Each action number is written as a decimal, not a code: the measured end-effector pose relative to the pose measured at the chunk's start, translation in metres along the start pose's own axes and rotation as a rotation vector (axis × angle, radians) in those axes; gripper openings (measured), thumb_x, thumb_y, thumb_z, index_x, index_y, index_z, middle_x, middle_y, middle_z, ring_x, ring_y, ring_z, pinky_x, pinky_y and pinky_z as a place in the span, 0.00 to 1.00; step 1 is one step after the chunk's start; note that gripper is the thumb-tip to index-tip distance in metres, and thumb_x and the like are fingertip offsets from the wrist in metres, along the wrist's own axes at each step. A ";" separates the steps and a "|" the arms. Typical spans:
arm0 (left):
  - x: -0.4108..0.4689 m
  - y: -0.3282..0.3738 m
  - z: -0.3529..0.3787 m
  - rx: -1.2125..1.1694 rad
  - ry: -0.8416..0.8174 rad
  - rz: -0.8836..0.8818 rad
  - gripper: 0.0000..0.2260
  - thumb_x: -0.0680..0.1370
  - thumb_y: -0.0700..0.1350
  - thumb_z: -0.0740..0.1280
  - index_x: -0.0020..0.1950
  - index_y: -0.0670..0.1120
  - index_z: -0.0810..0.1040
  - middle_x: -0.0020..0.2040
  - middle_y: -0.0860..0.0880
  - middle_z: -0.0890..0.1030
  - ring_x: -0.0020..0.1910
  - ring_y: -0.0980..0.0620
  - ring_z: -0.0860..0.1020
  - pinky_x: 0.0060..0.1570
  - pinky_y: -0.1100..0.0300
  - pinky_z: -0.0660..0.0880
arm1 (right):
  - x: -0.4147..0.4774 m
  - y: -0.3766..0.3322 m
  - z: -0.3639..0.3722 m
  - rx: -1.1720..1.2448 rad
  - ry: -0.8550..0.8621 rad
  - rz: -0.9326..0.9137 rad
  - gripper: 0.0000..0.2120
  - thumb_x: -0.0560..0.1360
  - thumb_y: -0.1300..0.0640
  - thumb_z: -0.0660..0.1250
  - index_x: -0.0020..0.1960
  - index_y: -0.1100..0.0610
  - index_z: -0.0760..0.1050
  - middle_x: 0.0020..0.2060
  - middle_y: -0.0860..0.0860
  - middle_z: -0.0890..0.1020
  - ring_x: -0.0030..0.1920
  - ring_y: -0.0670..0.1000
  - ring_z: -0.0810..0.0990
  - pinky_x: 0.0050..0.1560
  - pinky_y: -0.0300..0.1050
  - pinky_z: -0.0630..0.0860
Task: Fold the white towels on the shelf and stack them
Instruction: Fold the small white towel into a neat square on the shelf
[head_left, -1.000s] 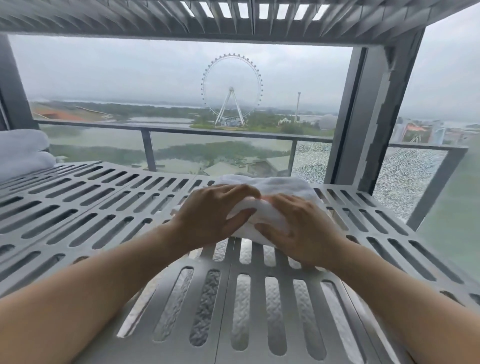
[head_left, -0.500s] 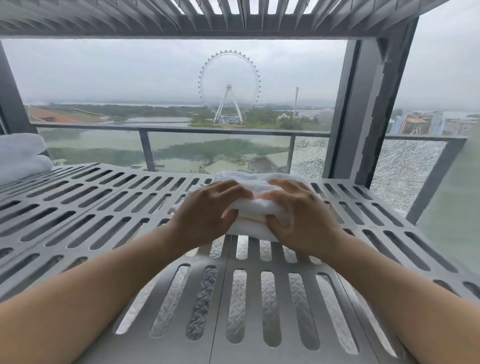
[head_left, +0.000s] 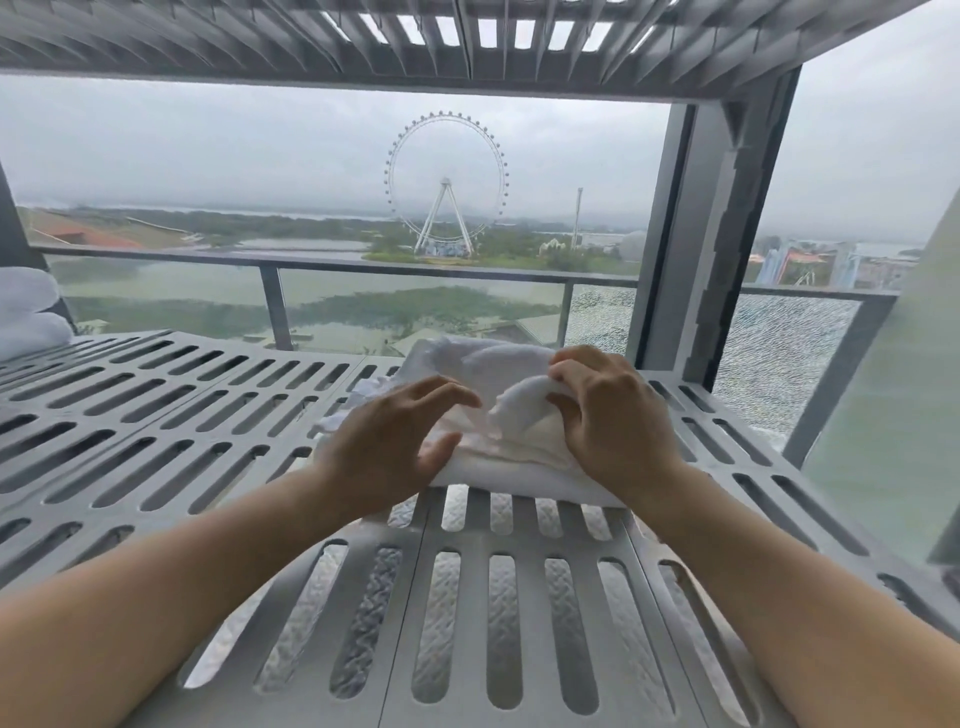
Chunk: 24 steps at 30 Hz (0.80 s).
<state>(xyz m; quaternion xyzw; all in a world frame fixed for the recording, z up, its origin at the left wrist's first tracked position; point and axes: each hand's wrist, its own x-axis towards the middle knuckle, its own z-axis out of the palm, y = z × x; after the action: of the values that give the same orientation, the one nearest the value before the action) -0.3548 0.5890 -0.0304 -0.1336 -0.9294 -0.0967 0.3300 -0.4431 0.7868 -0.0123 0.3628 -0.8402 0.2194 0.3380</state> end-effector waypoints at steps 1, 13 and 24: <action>-0.001 0.000 0.001 -0.009 -0.043 -0.014 0.11 0.77 0.46 0.64 0.59 0.51 0.76 0.59 0.54 0.79 0.51 0.49 0.80 0.47 0.51 0.78 | 0.000 0.001 0.000 -0.024 -0.006 -0.006 0.08 0.74 0.61 0.65 0.52 0.58 0.78 0.55 0.48 0.79 0.53 0.56 0.76 0.46 0.49 0.76; -0.003 0.004 0.009 -0.010 -0.182 -0.008 0.14 0.73 0.59 0.65 0.55 0.57 0.79 0.55 0.59 0.79 0.51 0.53 0.79 0.48 0.51 0.77 | 0.000 -0.002 -0.004 -0.054 -0.139 -0.024 0.06 0.68 0.54 0.68 0.41 0.55 0.75 0.50 0.47 0.77 0.48 0.53 0.76 0.38 0.42 0.68; 0.007 -0.006 -0.002 -0.022 -0.256 -0.084 0.09 0.75 0.48 0.67 0.54 0.49 0.80 0.51 0.52 0.81 0.48 0.48 0.80 0.48 0.54 0.75 | 0.003 0.015 -0.009 -0.206 -0.014 0.124 0.18 0.68 0.67 0.62 0.55 0.53 0.73 0.51 0.51 0.73 0.53 0.56 0.72 0.39 0.46 0.71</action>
<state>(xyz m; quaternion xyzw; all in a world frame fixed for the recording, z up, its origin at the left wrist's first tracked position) -0.3609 0.5844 -0.0248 -0.1094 -0.9676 -0.1026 0.2029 -0.4517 0.8004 -0.0061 0.2749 -0.8815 0.1497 0.3536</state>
